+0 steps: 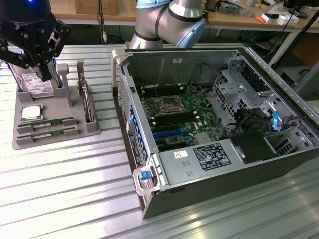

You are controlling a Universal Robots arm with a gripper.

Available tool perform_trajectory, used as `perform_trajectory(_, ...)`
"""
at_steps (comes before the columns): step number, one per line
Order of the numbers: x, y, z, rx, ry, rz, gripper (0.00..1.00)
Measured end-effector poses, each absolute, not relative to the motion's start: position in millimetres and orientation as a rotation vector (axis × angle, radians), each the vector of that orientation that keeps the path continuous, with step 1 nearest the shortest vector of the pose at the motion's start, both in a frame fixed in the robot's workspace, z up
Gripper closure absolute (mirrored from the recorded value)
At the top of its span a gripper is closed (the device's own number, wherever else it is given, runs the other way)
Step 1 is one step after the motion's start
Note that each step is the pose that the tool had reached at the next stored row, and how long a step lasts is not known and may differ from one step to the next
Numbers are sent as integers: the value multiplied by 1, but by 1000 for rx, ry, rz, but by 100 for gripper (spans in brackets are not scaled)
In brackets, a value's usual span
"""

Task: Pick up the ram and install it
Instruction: 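Pick up the ram and move it above insertion slot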

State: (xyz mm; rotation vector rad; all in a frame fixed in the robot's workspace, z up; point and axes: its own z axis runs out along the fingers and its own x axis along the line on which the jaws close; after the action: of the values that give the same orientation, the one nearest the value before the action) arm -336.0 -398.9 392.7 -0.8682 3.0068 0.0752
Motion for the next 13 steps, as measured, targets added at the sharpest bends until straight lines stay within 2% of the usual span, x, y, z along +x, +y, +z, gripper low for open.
perform_trajectory(13, -336, -399, 393, -1025, 2960, 75, 90)
